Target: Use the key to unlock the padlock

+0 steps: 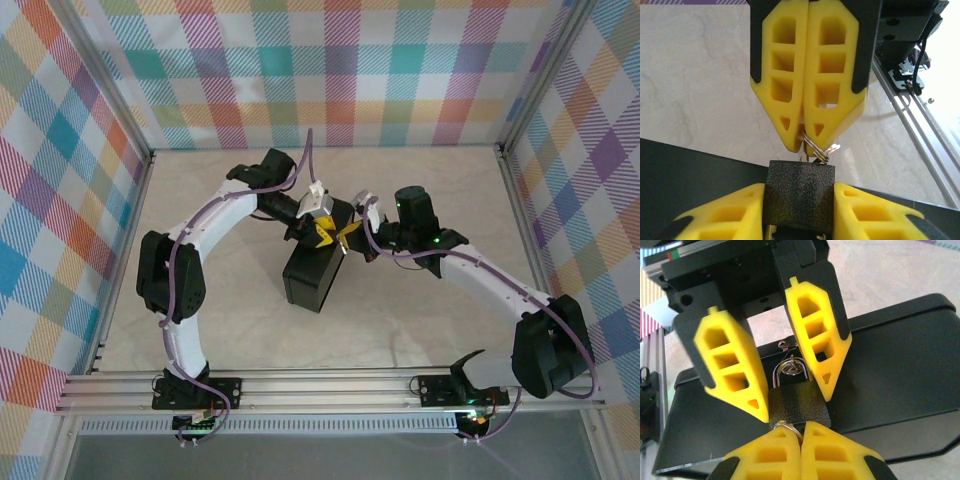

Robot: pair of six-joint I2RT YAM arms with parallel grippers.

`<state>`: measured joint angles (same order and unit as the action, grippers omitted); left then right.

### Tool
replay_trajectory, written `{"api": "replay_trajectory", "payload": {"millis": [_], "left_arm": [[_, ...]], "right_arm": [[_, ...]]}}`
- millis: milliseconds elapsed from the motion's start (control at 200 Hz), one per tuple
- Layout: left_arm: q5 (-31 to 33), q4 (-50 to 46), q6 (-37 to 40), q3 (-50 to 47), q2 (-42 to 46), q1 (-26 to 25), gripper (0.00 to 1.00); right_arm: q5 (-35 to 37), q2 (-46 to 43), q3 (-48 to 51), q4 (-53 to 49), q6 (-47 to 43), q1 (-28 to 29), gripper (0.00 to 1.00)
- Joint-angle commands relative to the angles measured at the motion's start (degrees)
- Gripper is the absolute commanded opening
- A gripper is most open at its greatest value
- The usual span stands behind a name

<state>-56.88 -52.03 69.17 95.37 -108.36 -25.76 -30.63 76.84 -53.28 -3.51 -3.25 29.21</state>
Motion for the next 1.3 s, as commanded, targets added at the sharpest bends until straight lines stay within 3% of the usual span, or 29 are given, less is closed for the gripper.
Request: {"api": "replay_trajectory", "payload": {"millis": [0,120,235,365,470,620,835,995,1100,1200,1295], "left_arm": [[-2.1,3.9,-1.2,0.6,2.2,-1.0,0.43],[-3.3,3.8,-2.0,2.0,2.6,-0.5,0.48],[-5.2,1.9,-2.5,4.8,2.4,0.2,0.53],[-5.6,1.3,-4.4,7.1,2.2,1.0,0.54],[-1.0,5.3,-11.4,7.3,2.9,1.1,0.58],[5.5,9.8,-22.0,6.1,4.7,1.5,0.54],[13.2,19.7,-31.9,-3.5,11.2,2.2,0.53],[18.7,21.4,-37.6,-7.4,13.7,3.3,0.52],[27.2,22.5,-42.9,-9.5,15.4,3.4,0.49],[33.7,22.3,-48.1,-11.5,17.0,3.4,0.48],[34.5,21.7,-50.7,-14.7,19.3,3.4,0.47]], "right_arm": [[-0.5,-2.2,2.5,-0.1,7.3,0.8,0.05],[4.0,-3.4,2.8,-3.4,4.8,0.3,0.15],[4.2,-4.1,2.4,-4.8,4.3,-1.6,0.19],[4.2,-5.3,1.4,-5.7,2.8,-2.7,0.29],[3.1,-6.0,0.4,-5.7,1.1,-2.7,0.37],[-0.5,-3.5,-3.0,-4.9,0.9,-2.6,0.44],[-0.3,1.3,-6.3,-2.4,0.6,-0.4,0.51],[1.1,4.8,-8.1,-3.0,-0.9,1.2,0.51],[2.9,6.3,-8.4,-4.1,-1.8,2.2,0.46],[5.6,6.9,-8.2,-5.7,-1.9,2.6,0.36],[8.3,6.4,-7.3,-5.4,-1.5,2.7,0.14]]}}
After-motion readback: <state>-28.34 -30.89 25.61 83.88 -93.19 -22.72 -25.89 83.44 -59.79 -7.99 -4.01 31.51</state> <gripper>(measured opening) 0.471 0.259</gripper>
